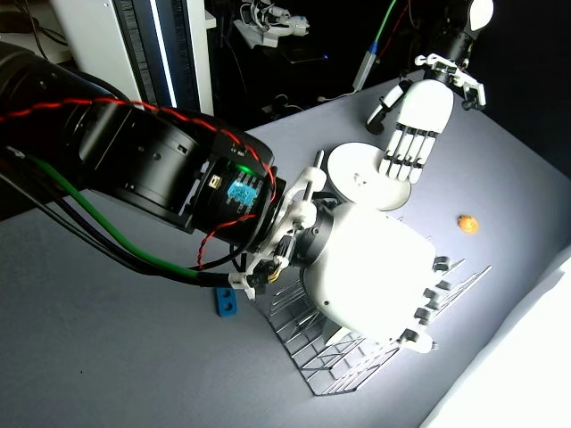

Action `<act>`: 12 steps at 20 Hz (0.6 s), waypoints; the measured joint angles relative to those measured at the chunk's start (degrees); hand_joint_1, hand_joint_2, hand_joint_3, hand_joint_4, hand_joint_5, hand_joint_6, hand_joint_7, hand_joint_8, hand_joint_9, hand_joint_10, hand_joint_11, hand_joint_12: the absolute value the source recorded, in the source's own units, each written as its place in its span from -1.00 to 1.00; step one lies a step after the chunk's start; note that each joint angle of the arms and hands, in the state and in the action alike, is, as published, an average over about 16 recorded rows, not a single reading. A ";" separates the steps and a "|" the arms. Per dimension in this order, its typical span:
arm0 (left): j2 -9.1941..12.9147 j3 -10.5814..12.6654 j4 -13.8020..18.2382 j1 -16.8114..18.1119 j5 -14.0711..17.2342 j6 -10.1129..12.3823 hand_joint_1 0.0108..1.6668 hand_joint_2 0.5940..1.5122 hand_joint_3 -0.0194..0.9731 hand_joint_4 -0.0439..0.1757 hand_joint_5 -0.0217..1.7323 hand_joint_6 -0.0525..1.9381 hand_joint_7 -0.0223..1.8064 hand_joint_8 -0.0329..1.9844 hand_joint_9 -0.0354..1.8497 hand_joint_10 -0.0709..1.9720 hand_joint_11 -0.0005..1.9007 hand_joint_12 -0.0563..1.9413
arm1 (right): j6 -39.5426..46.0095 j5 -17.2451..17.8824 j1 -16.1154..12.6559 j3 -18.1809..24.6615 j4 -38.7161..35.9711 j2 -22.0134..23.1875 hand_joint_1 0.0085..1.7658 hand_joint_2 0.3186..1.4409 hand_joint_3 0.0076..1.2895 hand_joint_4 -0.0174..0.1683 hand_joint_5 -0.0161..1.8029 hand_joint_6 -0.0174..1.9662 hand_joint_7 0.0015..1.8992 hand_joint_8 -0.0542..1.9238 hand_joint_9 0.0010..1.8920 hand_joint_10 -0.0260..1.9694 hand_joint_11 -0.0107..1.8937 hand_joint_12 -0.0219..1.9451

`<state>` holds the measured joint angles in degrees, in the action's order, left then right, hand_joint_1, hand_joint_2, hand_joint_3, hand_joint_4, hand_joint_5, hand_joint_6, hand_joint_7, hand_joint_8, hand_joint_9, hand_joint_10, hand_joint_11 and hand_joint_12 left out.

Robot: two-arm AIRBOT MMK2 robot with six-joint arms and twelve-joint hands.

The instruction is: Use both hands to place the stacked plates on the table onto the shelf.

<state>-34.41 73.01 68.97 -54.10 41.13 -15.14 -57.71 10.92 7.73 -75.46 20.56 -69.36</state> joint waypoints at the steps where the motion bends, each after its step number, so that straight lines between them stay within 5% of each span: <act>1: 0.07 -0.41 -1.01 -0.65 -0.33 0.00 -1.00 0.14 -0.94 -0.66 -0.97 -0.97 -0.92 -0.97 -0.95 -0.94 -0.99 -0.97 | -0.18 0.58 -0.21 0.59 -1.35 0.30 0.28 0.32 -0.99 -0.83 -0.18 -0.90 -0.13 -0.92 -0.12 -0.95 -0.58 0.29; 12: 0.79 -5.02 -9.70 -5.43 -2.31 0.12 -1.00 0.15 -0.93 -0.71 -0.98 -0.98 -0.93 -0.97 -0.94 -0.94 -0.98 -0.97 | -6.68 9.73 -0.73 13.70 -17.32 4.60 0.06 0.38 -0.99 -0.81 -0.40 -0.94 -0.37 -0.93 -0.36 -0.95 -0.81 0.23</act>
<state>-33.61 67.99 59.27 -59.53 38.82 -15.02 -64.40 20.66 7.00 -61.76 3.25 -64.76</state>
